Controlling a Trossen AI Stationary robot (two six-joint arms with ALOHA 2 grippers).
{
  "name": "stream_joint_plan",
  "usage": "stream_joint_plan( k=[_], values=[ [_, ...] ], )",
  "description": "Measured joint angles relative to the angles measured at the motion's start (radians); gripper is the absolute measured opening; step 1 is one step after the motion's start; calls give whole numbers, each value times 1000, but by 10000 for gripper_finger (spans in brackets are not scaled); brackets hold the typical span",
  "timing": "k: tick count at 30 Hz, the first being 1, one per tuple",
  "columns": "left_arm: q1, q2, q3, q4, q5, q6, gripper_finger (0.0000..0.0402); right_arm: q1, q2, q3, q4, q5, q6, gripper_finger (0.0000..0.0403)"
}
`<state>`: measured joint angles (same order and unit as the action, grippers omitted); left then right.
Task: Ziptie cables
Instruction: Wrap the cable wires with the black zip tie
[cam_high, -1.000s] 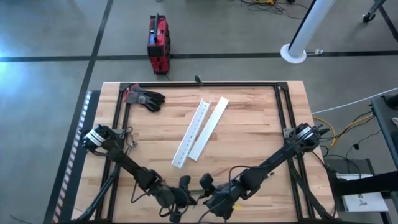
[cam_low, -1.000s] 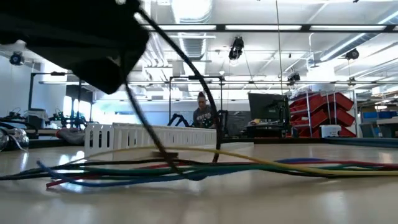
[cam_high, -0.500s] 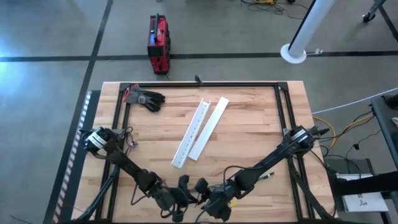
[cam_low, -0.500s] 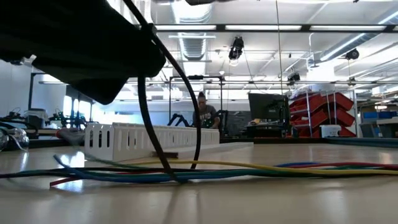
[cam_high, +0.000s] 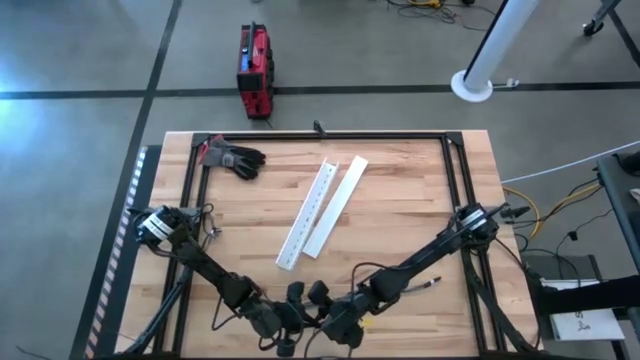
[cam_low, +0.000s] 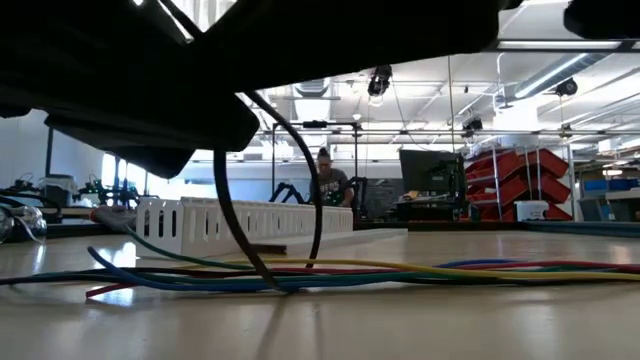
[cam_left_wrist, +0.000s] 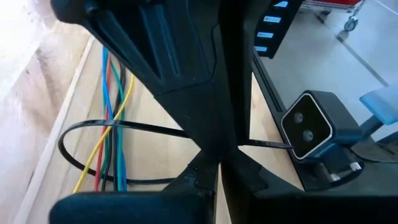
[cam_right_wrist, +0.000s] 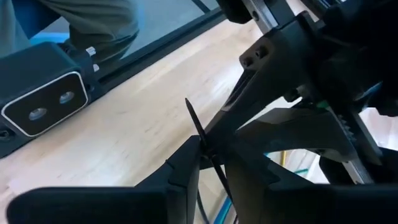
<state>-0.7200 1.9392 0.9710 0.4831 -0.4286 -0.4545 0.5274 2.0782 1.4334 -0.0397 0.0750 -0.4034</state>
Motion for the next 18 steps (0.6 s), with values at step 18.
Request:
stream_joint_plan(
  k=[18],
  values=[
    [0, 0, -1, 5, -6, 0, 0, -2, 10, 2, -27, -5, -65, 35]
  ],
)
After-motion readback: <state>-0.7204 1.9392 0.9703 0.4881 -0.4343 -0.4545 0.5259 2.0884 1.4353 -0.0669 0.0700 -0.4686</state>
